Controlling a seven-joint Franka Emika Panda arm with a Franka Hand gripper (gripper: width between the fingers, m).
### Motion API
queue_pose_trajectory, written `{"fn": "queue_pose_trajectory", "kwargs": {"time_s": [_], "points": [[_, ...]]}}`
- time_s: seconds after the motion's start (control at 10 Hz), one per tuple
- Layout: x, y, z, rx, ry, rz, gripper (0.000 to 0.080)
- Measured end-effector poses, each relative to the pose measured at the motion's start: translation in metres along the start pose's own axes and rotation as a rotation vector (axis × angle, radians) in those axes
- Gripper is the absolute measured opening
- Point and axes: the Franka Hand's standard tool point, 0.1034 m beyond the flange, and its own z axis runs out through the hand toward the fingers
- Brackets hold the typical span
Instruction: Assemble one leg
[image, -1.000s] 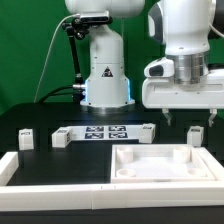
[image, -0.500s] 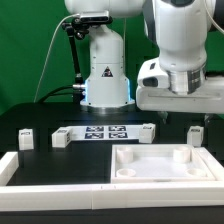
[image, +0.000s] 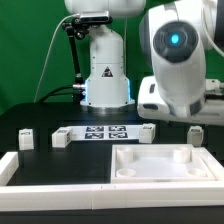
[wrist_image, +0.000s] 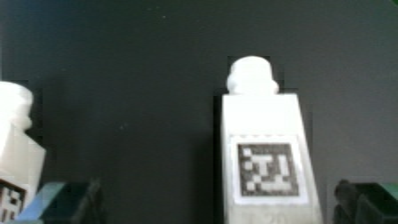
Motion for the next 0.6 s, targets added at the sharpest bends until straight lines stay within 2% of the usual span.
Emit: {"fn": "queue_pose_trajectory", "kwargs": {"time_s": [0.3,0.6], "points": [[-0.001,-0.009,0.021,-0.01,0.035,-0.008,0.0649],[-0.002,-0.011,0.03,-0.021,0.032,0.016,0.0649]]}}
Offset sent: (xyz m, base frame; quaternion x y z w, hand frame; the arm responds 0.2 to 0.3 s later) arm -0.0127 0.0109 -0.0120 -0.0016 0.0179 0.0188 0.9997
